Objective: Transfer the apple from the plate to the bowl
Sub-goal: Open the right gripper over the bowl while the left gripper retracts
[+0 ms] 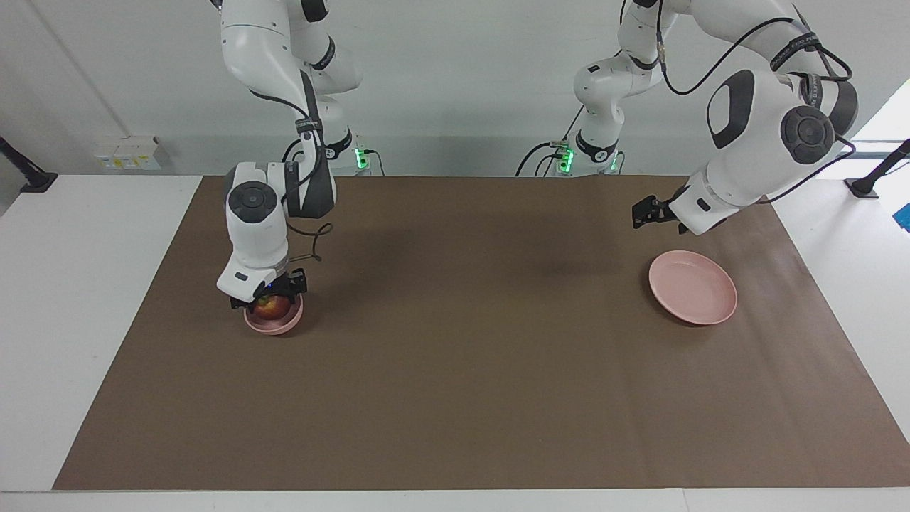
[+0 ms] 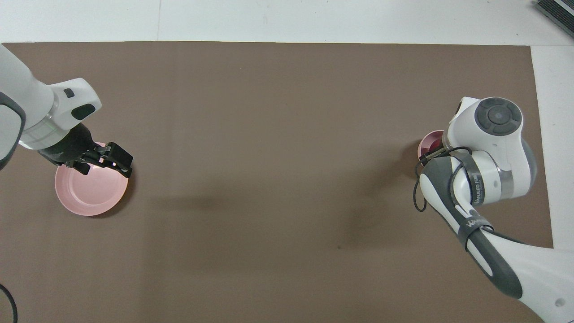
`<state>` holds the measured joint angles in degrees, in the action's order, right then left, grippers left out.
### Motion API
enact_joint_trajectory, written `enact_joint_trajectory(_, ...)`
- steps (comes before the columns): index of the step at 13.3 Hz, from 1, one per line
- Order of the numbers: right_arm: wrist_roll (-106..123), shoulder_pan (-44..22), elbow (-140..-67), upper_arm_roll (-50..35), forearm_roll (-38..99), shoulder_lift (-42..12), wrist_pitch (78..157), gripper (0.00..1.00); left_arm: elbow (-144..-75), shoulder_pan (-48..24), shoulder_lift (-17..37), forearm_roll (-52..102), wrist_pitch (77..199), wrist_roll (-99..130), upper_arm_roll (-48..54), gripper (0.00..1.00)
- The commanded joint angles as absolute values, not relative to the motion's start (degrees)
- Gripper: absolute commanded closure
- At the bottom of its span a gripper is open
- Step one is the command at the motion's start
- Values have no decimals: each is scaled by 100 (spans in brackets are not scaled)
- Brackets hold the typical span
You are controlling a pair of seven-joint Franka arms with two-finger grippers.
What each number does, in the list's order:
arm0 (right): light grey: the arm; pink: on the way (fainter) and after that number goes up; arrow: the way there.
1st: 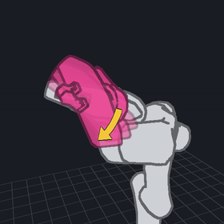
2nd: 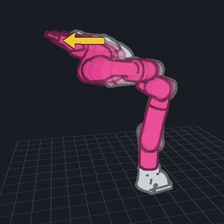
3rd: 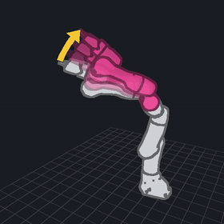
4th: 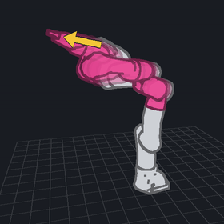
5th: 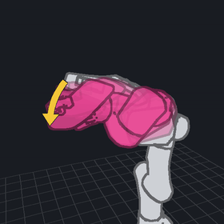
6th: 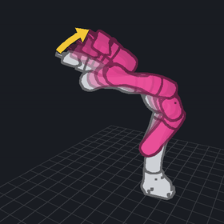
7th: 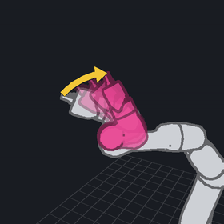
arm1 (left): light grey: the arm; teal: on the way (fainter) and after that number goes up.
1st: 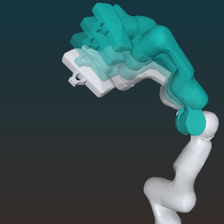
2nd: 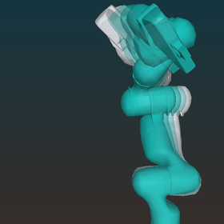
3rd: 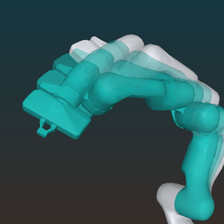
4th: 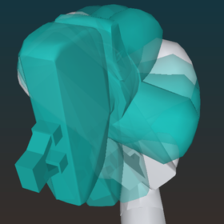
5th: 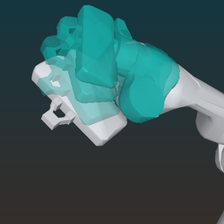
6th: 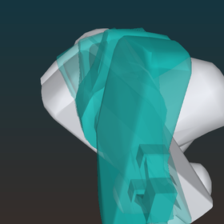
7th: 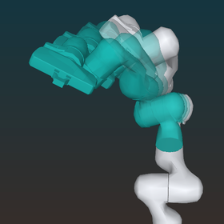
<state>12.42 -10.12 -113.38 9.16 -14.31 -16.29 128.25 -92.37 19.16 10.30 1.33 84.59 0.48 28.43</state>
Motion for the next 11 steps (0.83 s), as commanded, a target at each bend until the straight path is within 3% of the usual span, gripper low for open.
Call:
enact_joint_trajectory(1, 1028, -958, -11408, 888, -1600, -1635, 13043, 53, -9404, 1995, 844, 35, 8640, -53, 2865, 0)
enact_joint_trajectory(3, 1020, -949, -11408, 888, -1591, -1652, 13043, 27, -9369, 1899, 853, 35, 8657, -53, 2857, 0)
enact_joint_trajectory(4, 1020, -949, -11400, 888, -1582, -1652, 13043, 6, -9334, 1838, 844, 35, 8649, -44, 2830, 0)
enact_joint_trajectory(5, 1020, -949, -11399, 879, -1582, -1652, 13034, 0, -9282, 1567, 852, 26, 8648, -44, 2543, 0)
enact_joint_trajectory(11, 897, -949, -11277, 879, -1529, -1661, 12885, 0, -8974, -445, 633, 96, 8307, -79, 303, 0)
